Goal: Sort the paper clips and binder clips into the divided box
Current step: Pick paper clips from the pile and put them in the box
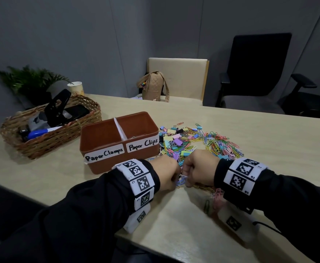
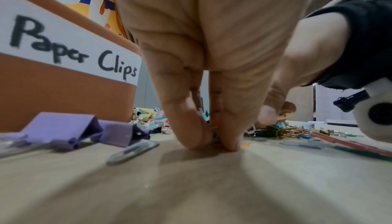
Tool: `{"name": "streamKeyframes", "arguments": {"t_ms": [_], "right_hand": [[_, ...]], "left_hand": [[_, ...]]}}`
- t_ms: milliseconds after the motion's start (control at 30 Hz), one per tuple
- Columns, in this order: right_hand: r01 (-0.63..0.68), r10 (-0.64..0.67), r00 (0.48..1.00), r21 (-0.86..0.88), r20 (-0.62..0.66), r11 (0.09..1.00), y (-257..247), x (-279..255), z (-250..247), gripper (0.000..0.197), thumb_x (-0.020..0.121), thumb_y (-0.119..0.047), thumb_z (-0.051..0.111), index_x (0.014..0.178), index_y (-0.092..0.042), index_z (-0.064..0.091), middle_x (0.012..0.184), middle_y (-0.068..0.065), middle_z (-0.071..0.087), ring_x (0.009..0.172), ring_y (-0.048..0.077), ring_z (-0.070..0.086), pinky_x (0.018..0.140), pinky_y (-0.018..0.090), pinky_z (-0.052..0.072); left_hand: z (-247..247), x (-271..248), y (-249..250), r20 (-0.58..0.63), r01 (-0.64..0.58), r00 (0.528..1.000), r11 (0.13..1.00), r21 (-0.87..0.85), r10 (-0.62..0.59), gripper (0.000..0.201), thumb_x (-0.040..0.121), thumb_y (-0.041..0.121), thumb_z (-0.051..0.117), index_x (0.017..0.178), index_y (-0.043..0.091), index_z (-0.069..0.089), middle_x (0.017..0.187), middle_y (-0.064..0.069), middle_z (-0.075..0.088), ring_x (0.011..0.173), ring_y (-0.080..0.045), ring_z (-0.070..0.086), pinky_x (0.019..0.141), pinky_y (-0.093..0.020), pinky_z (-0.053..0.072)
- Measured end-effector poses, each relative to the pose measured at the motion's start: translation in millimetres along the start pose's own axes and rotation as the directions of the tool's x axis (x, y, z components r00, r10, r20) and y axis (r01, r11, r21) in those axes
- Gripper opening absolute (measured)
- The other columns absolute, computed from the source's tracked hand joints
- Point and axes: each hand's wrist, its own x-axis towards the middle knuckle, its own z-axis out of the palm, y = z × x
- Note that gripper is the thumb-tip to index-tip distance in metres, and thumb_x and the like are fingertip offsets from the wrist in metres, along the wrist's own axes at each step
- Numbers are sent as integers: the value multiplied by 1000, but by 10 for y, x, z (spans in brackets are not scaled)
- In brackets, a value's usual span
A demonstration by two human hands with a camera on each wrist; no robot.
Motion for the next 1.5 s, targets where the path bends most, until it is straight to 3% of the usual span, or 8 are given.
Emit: {"name": "streamKeyframes", "arguments": {"t_ms": [167, 400, 733, 967, 1033, 1133, 1267, 1500], "right_hand": [[-8, 16, 998, 139, -56, 990, 62, -16, -28, 25, 66, -7, 81, 64, -23, 62, 73, 2, 69, 61, 10, 58, 64, 24, 50], [37, 56, 991, 649, -123, 760, 39, 59, -276, 13, 72, 8, 75, 72, -2, 67, 67, 17, 65, 42, 11, 54, 42, 19, 46], [202, 151, 927, 796, -343, 571, -455, 649, -595, 14, 74, 7, 75, 73, -3, 65, 68, 13, 65, 55, 19, 60, 58, 28, 56], [182, 110, 959, 862, -263, 473, -531, 727, -441, 22, 83, 13, 62, 103, 4, 63, 78, 14, 63, 67, 22, 63, 61, 22, 57], [175, 104, 961, 858, -255, 483, -415, 652, -439, 14, 84, 15, 59, 89, 2, 63, 75, 15, 61, 62, 22, 62, 58, 23, 58], [117, 71, 970, 704, -232, 700, -151, 506, -417, 12, 81, 10, 66, 80, -2, 65, 68, 12, 64, 53, 19, 62, 50, 25, 55], [-14, 66, 986, 321, -152, 947, 159, 324, -391, 9, 78, -5, 75, 81, -12, 71, 68, -1, 68, 61, 12, 63, 59, 27, 52], [-19, 23, 1000, -215, 13, 977, 275, 200, -313, 44, 72, -35, 80, 111, -23, 66, 102, -5, 66, 87, 13, 58, 72, 25, 47]], "left_hand": [[47, -4, -89, -70, -1, 998, 994, -107, -7, 5, 79, 20, 65, 82, 16, 68, 79, 2, 63, 74, -16, 57, 69, -26, 48], [-230, -179, -293, -193, 74, 970, 934, -348, -149, 9, 82, 9, 63, 76, 15, 64, 61, 10, 59, 54, -1, 55, 54, -16, 45], [-644, -223, -870, -389, 257, 700, 719, -645, -599, 11, 81, 3, 67, 72, 8, 64, 66, -11, 71, 62, -25, 71, 66, -38, 61], [-575, -248, -843, -479, 284, 668, 790, -542, -569, 24, 79, 17, 74, 103, 17, 68, 88, 2, 68, 82, -17, 65, 79, -28, 52], [-525, -282, -721, -527, 234, 688, 840, -490, -499, 16, 77, 22, 75, 91, 21, 68, 78, 7, 63, 77, -12, 60, 70, -23, 46], [-404, -276, -538, -448, 202, 808, 894, -401, -384, 10, 77, 27, 75, 82, 22, 68, 74, 10, 63, 75, -8, 59, 65, -18, 34], [-222, -100, -399, -293, 178, 916, 932, -316, -274, 11, 80, 28, 74, 88, 22, 71, 83, 9, 65, 83, -9, 62, 75, -24, 50], [-84, 234, -105, -106, 102, 988, 986, -131, -116, 35, 81, 44, 68, 109, 23, 66, 102, 2, 64, 90, -16, 58, 73, -27, 47]]}}
